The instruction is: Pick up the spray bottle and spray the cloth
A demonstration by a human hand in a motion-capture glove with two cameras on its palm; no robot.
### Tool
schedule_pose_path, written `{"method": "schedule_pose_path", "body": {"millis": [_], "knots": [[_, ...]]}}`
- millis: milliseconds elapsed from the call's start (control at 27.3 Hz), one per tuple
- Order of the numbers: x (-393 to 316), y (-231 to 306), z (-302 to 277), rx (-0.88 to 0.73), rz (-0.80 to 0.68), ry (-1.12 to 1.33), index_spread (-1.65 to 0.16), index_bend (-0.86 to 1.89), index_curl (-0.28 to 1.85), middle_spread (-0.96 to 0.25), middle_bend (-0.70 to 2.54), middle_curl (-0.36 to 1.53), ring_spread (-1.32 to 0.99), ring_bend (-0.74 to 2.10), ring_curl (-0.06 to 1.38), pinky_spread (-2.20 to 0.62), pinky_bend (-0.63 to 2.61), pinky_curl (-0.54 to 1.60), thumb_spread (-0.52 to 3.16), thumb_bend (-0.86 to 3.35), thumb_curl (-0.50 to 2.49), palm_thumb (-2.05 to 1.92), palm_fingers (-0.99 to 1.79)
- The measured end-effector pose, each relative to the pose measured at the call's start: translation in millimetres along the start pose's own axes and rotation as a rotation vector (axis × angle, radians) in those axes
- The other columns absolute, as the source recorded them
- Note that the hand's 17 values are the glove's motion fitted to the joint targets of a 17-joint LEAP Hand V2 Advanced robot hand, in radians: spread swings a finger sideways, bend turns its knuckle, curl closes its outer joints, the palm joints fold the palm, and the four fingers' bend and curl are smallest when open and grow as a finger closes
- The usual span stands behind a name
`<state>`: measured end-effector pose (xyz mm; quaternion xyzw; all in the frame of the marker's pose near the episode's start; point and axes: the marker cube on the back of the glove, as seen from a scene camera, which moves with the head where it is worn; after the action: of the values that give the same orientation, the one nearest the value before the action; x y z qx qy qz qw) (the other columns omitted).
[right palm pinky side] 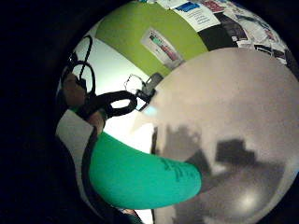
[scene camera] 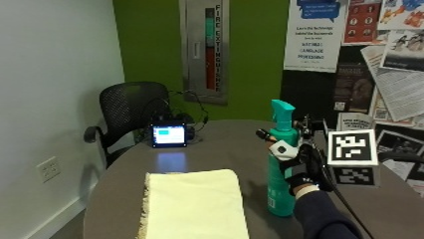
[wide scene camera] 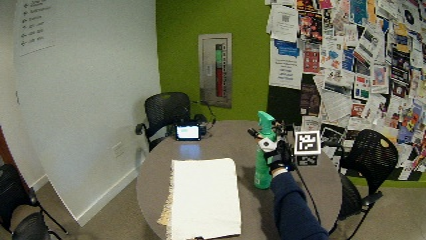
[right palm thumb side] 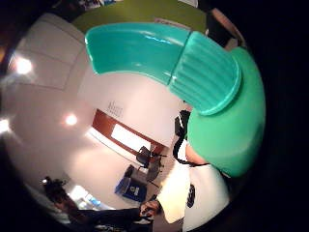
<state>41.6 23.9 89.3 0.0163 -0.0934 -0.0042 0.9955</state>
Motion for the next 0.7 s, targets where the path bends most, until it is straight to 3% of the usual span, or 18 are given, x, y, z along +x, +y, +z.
{"method": "schedule_pose_path", "body": {"millis": [366,549,696], "knots": [[-29.1,35.0,17.2,-0.254,-0.049,0.001,-0.28,0.1,0.12,-0.16,0.56,0.39,-0.22,0.75,0.41,-0.25,0.66,0.36,0.82,-0.02,0.48,0.91,1.2],[-59.4,38.8,7.7,-0.507,-0.06,0.244,-0.27,0.09,0.14,-0.16,0.54,0.41,-0.22,0.74,0.41,-0.28,0.66,0.36,0.8,-0.03,0.5,0.91,1.21],[-61.5,25.2,-19.0,-0.622,0.035,0.441,-0.26,0.09,0.15,-0.17,0.54,0.42,-0.22,0.74,0.41,-0.29,0.65,0.37,0.79,-0.03,0.5,0.9,1.21]]}}
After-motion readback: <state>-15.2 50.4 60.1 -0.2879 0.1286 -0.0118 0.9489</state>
